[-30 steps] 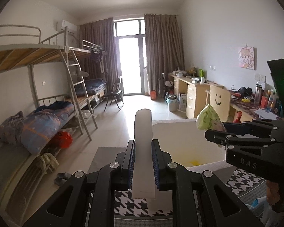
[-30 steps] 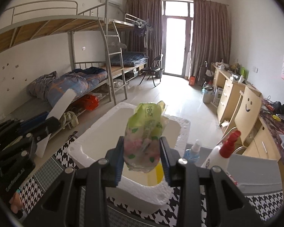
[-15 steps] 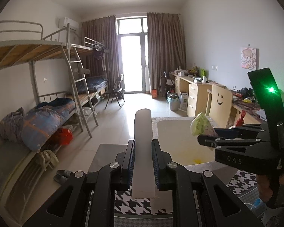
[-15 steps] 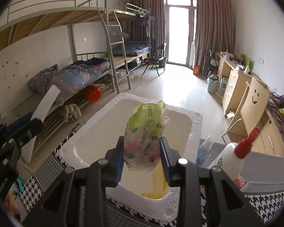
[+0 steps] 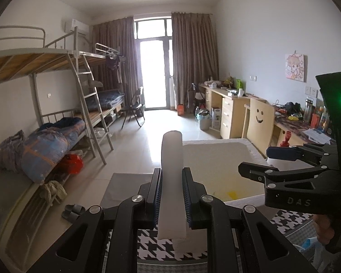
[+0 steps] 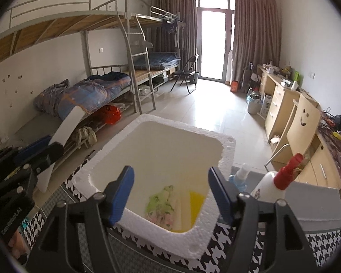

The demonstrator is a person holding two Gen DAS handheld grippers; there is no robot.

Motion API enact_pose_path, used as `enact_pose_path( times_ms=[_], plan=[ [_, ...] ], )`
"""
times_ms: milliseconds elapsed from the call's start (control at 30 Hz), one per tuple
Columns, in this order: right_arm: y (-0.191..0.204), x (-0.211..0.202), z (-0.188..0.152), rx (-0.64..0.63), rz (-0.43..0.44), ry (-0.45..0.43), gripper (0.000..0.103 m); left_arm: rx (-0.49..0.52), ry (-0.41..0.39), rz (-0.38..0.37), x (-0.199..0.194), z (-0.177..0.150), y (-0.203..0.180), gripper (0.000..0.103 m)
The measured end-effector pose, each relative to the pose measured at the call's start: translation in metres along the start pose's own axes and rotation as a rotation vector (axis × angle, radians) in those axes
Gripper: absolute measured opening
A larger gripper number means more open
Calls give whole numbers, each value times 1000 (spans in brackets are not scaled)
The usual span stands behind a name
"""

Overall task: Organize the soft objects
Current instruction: 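Open the right tool over the foam box to drop the bag, then lower the left tool into the foam box and open to drop the cylinder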

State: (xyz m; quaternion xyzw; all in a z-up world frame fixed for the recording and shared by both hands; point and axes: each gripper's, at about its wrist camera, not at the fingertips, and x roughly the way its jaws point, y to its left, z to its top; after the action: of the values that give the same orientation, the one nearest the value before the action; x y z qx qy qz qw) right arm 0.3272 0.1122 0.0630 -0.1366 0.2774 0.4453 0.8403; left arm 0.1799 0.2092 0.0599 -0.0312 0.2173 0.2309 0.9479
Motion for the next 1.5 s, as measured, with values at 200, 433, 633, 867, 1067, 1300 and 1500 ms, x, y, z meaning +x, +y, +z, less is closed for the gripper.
enact_pose_path(
  times_ms=[200,433,633,867,1067,1300,1500],
  plan=[
    [-6,-15,-2,33,2,-6,80,10,7,-32,2,4,-8,19],
    [-9,-32,-4,2,-44,-55,89,19,9,-48,7,7,-18,19],
    [-16,-43,-7,21,-60,-77,89,35,14,-66,11,8,-29,19],
    [-21,-53,-14,24,-79,-89,89,32,43,-93,21,9,-34,19],
    [-27,-60,-20,24,-95,-98,89,33,73,-105,34,11,-40,19],
    [-34,-63,-26,36,-113,-96,89,28,93,-126,44,12,-44,19],
    [-38,-70,-34,48,-121,-100,89,2,117,-126,60,14,-44,27]
  ],
)
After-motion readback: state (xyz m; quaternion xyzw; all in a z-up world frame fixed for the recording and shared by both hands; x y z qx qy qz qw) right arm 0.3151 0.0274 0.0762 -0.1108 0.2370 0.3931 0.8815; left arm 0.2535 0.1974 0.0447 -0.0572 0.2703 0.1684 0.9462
